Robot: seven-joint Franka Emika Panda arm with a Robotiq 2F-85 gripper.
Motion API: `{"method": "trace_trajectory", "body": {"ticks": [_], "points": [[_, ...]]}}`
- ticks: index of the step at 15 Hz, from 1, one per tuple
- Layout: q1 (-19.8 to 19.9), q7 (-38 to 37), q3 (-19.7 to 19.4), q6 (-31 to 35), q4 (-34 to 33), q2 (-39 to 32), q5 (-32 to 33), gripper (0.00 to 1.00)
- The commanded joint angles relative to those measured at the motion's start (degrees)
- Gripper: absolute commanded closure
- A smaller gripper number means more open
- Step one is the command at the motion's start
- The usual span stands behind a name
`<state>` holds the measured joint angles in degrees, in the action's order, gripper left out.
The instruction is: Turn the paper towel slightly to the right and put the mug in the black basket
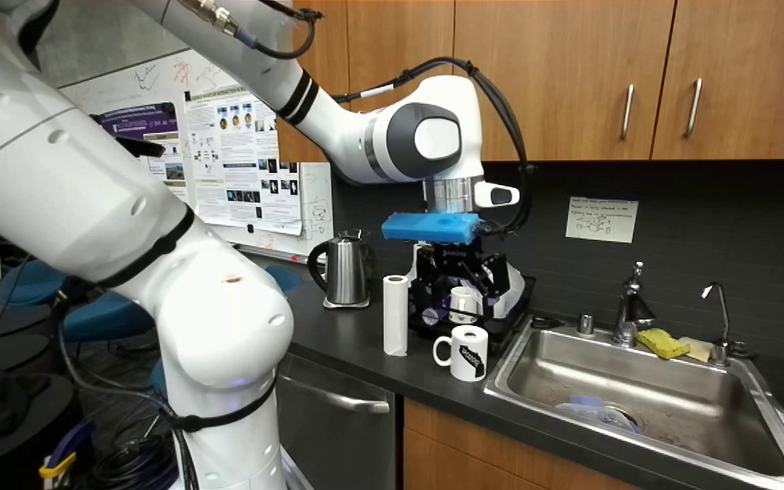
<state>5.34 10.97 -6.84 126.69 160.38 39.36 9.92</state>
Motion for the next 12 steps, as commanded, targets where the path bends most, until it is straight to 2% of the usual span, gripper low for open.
{"method": "trace_trajectory", "body": {"ticks": [1,5,7,12], "points": [[0.50,0.39,-0.65,-0.54,-0.37,-0.14,-0.15,0.00],[0.62,-1.35,-0.10,-0.54,-2.74,-2.76,-0.39,0.00],[-0.99,-3.49,1.64,-1.00,-4.96,-4.28,-2.01,0.00],[-7.82,-10.96,9.83,-1.68,-13.38,-10.08,-8.05,0.00]]}}
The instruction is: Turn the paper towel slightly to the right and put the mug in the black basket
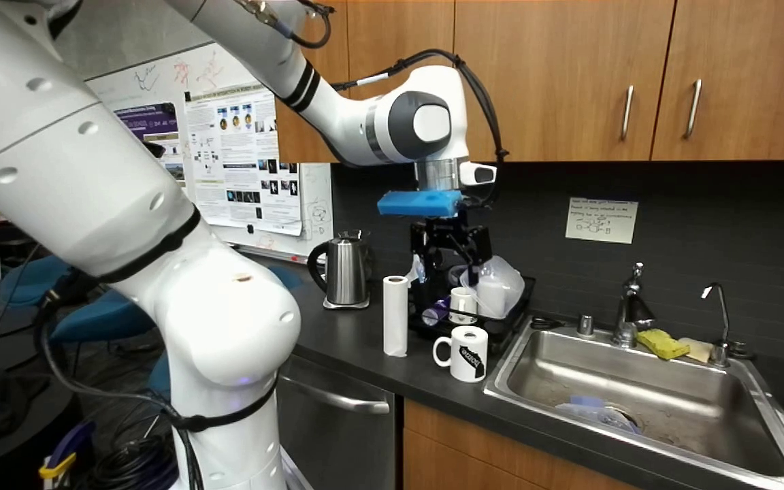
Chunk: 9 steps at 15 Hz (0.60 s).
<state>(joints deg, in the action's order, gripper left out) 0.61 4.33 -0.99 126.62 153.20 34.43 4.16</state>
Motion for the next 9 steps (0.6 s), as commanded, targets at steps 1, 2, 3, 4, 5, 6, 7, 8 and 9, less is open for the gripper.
{"method": "trace_trajectory", "body": {"ticks": [1,2,3,4,5,6,7,8,9], "points": [[-4.19,-5.61,5.60,-1.75,-8.30,-6.83,-2.65,0.00],[-5.05,-6.89,7.22,-2.04,-10.44,-8.66,-2.51,0.00],[-5.67,-7.75,8.42,-2.24,-12.36,-10.33,-2.24,0.00],[-5.94,-9.09,9.76,-2.81,-14.36,-12.24,-1.49,0.00],[-6.21,-9.85,10.55,-3.59,-16.03,-13.77,-1.22,0.00],[-6.31,-10.60,11.22,-4.42,-17.53,-15.15,-0.86,0.00],[-6.18,-11.65,11.81,-6.08,-19.14,-16.71,-0.53,0.00],[-6.09,-12.69,12.09,-7.58,-20.52,-18.11,-0.59,0.00],[-5.92,-14.17,12.34,-9.86,-22.04,-19.48,-0.48,0.00]]}}
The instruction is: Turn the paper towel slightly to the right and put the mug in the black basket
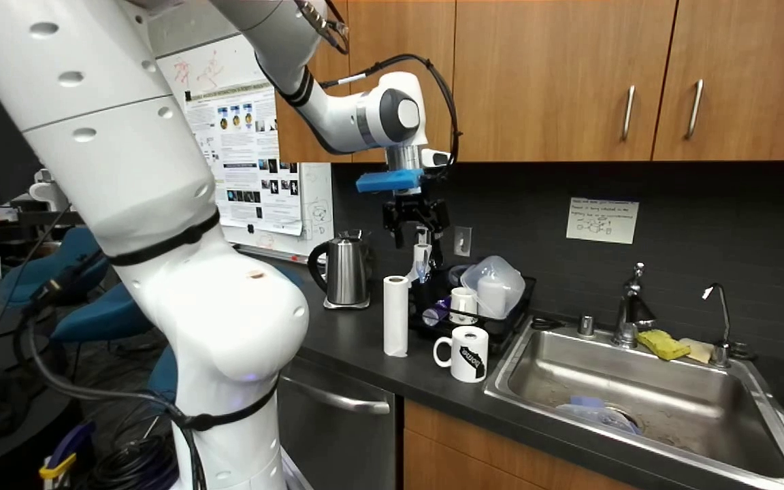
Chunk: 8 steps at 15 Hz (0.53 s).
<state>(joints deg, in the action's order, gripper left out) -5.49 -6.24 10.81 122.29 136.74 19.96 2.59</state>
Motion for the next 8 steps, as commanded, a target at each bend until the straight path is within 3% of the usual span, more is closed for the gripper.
{"method": "trace_trajectory", "body": {"ticks": [1,4,8], "points": [[0.30,-5.47,0.57,-8.14,-7.09,-6.60,0.67,0.00],[-0.38,-9.23,-0.19,-11.77,-10.66,-11.15,-3.66,0.00],[-0.80,-13.02,-0.76,-10.23,-14.02,-16.37,-12.46,0.00]]}}
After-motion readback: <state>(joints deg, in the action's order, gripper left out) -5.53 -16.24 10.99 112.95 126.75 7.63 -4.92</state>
